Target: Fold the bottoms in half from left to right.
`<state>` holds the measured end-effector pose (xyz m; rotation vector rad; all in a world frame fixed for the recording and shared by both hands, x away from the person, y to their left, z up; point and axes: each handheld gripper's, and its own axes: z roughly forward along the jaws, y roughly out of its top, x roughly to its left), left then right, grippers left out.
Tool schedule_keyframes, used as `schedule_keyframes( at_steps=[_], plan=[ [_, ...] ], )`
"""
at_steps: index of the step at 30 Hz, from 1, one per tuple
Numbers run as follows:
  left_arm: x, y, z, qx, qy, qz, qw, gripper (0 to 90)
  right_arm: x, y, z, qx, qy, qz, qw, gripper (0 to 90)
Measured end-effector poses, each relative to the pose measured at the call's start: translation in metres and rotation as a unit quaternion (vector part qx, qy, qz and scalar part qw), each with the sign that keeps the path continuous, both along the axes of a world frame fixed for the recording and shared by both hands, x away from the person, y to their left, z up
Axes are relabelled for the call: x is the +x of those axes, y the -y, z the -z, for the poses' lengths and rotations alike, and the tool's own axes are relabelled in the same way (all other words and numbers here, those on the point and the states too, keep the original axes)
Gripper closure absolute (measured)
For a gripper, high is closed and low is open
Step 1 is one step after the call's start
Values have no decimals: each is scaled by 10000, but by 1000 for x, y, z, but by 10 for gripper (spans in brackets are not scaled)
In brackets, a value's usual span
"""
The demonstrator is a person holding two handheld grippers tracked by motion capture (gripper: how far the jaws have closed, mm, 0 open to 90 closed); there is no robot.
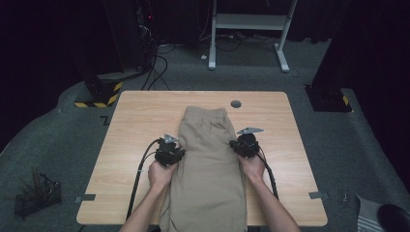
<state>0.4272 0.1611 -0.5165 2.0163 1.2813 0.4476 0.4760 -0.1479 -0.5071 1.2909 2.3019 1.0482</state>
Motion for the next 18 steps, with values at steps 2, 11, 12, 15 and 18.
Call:
schedule_keyframes(
  at_steps=[2,11,12,15,18],
  plan=[
    [-5,-1,-1,32,-38,121,9999,846,0,10,-1,72,-10,59,10000,890],
    [-2,-1,-7,-284,131,46,9995,555,-2,14,-5,120,53,63,9999,629],
    [1,-1,-7,-267,113,40,9996,557,-1,14,-8,188,153,83,9997,638],
    [8,4,-3,-222,-34,107,9997,647,5,7,-5,127,67,37,9999,695],
    [5,7,-1,-130,-69,256,9996,792,7,0,2,-44,-105,-149,9998,878]
  ],
)
